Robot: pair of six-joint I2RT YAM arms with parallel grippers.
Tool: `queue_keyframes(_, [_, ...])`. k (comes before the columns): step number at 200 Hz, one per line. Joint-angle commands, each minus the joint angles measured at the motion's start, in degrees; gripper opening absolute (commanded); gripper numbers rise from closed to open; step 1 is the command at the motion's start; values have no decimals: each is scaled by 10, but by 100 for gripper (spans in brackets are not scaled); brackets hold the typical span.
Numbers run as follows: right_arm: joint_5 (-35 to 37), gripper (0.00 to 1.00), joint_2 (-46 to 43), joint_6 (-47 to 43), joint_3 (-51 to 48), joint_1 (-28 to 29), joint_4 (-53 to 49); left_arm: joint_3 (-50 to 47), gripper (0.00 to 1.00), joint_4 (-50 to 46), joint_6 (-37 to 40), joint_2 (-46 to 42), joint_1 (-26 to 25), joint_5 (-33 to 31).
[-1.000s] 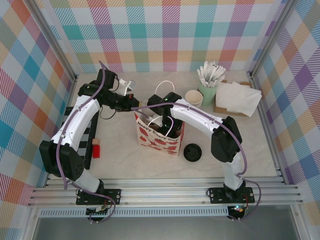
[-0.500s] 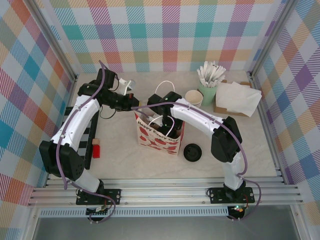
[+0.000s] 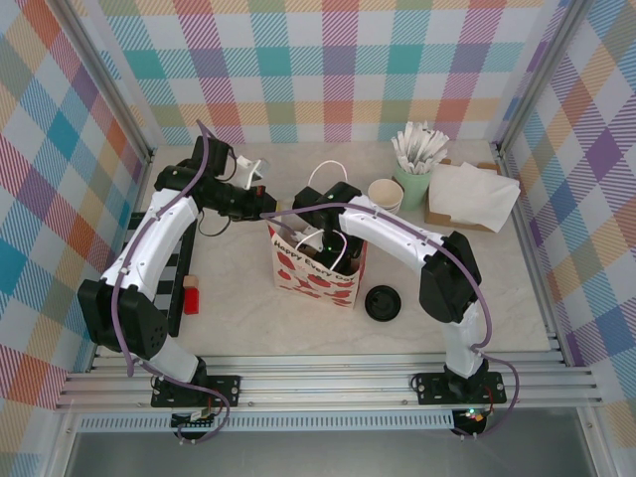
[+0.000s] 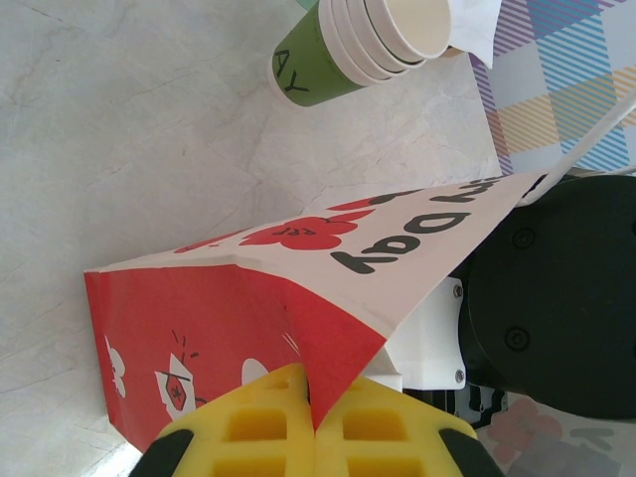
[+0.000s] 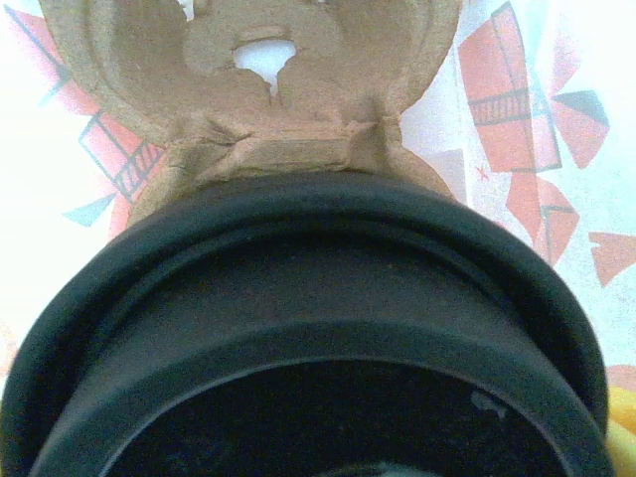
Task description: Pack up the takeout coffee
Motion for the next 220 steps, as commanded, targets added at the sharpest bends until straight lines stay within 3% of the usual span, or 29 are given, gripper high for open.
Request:
queue_keyframes(1, [19, 89, -12, -1, -1, 0, -7, 13, 0, 3, 4, -3, 4, 12])
queue_keyframes(98, [31, 85, -14, 10, 2, -4, -1, 19, 0, -5, 14, -1, 4, 14])
queue_keyframes(128, [0, 85, -16, -2, 9, -4, -5, 21, 0, -10, 19, -2, 4, 11])
queue_keyframes(163, [-34, 88, -32, -7, 19, -4, -9, 22, 0, -13, 21, -2, 4, 5])
queue_keyframes(220, [-27, 90, -54, -15, 8, -4, -10, 24, 0, -5, 14, -2, 4, 8])
